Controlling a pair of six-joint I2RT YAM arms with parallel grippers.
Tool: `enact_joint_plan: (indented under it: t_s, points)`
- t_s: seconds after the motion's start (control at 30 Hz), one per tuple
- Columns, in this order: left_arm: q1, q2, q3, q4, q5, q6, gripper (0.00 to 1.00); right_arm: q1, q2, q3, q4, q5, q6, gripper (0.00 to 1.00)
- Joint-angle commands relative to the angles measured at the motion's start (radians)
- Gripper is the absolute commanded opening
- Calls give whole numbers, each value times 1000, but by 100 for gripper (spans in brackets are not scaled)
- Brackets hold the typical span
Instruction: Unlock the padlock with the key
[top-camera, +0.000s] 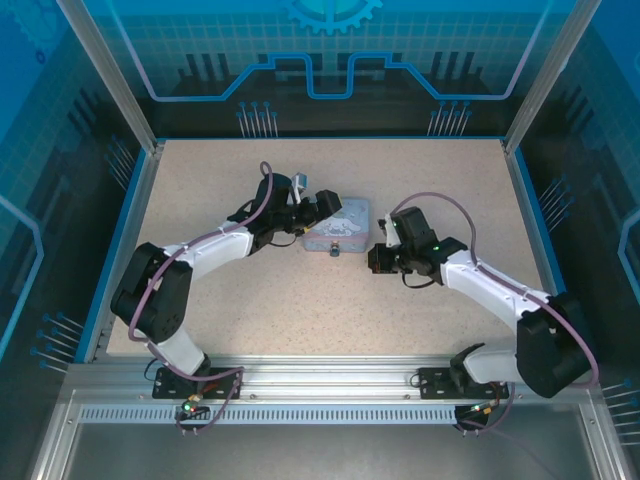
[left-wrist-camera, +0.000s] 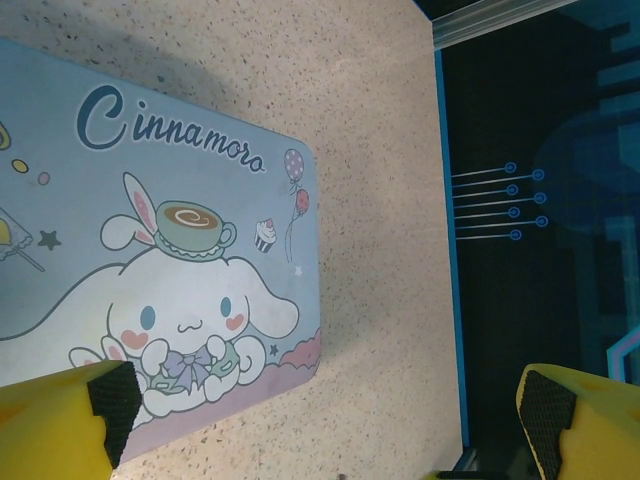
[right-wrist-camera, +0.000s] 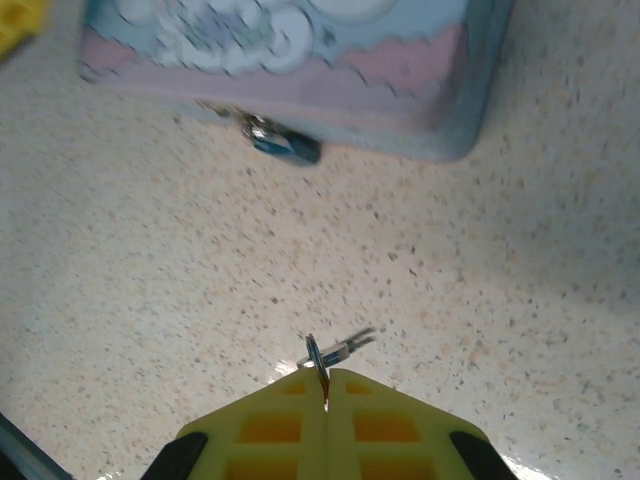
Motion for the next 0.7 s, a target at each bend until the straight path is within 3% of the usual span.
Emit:
enact_joint_plan:
  t_s: [0.0, 0.17, 0.3, 0.33, 0.4, 0.43, 0.67]
  points:
    - [4, -33, 61, -62, -10, 43, 99, 21, 21, -68, 81, -46, 50, 0]
    - [1, -25, 38, -20, 14, -41, 99, 25, 34, -149, 183, -88, 53, 0]
    - [-3, -28, 6, 1, 18, -69, 99, 25, 72, -131, 138, -69, 30, 0]
    - [-3, -31, 4, 0, 18, -70, 99, 25, 84, -123, 116, -56, 24, 12]
    - [-3, -34, -1, -3, 17, -68, 99, 25, 90, -120, 89, -22, 25, 51]
    - [-3, -35, 0, -6, 14, -66, 99, 25, 84, -126, 87, -6, 32, 61]
    - [-2, -30, 33, -59, -1, -15, 99, 25, 48, -124, 61, 44, 62, 65]
